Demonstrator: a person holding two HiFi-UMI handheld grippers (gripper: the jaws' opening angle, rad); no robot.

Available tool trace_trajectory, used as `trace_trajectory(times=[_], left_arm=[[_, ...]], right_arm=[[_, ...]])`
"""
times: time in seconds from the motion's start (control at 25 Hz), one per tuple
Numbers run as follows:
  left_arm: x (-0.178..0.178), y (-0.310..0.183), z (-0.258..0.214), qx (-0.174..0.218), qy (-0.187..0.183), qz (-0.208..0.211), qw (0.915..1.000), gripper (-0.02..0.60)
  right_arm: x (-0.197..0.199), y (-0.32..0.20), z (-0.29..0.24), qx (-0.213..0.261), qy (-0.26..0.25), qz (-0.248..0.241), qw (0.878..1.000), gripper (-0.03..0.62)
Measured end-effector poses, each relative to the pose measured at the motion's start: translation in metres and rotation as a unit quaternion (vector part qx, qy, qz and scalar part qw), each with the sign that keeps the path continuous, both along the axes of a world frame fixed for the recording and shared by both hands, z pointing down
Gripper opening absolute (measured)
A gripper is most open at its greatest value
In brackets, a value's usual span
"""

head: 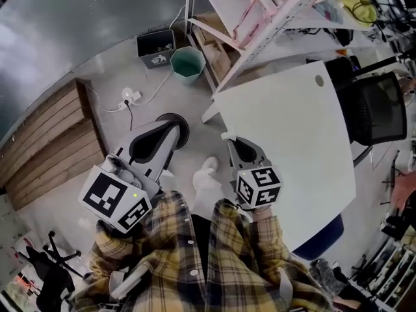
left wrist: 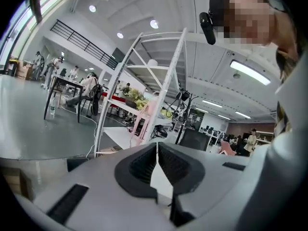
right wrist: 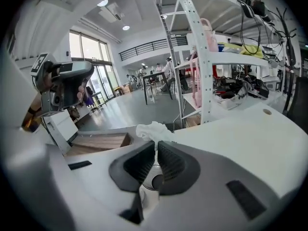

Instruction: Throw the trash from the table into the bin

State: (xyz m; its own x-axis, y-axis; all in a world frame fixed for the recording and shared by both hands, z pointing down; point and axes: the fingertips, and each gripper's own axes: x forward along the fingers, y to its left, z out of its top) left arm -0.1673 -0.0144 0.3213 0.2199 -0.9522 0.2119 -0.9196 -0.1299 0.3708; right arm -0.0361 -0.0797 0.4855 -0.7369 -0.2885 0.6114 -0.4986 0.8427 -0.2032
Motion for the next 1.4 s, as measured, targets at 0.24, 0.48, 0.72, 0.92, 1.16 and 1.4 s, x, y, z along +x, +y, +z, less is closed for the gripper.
trace_trajectory(times=[0.24,0.48,0.72,0.92,1.16,1.4], left_arm=[[-0.080,0.047,0.009,-0.011,0.001,-0.020,0.9997,0.020],[-0.145,0.082,0.021,-0.025,0.001,-0.027,0.9993,0.020],[-0.174,0.092,0.048,-0.047,0.024,-0.027,0.9983,0.020],[-0.171,0.082,0.079,-0.067,0.042,-0.030,0.9964,0.020],[-0.171,0.057,0.138,-0.098,0.071,-0.038,0.9919,0.020],[-0.165,0.053,0.215,-0.136,0.082,-0.023,0.9871,0.020]], right_arm=[[-0.080,0.047,0.017,-0.016,0.016,-0.022,1.000,0.012],[-0.147,0.082,0.032,-0.032,0.018,-0.029,0.999,0.012],[-0.194,0.098,0.051,-0.048,0.028,-0.049,0.997,0.012],[-0.207,0.094,0.082,-0.066,0.044,-0.072,0.994,0.012],[-0.223,0.083,0.141,-0.089,0.072,-0.109,0.987,0.012],[-0.229,0.079,0.227,-0.111,0.107,-0.124,0.980,0.012]])
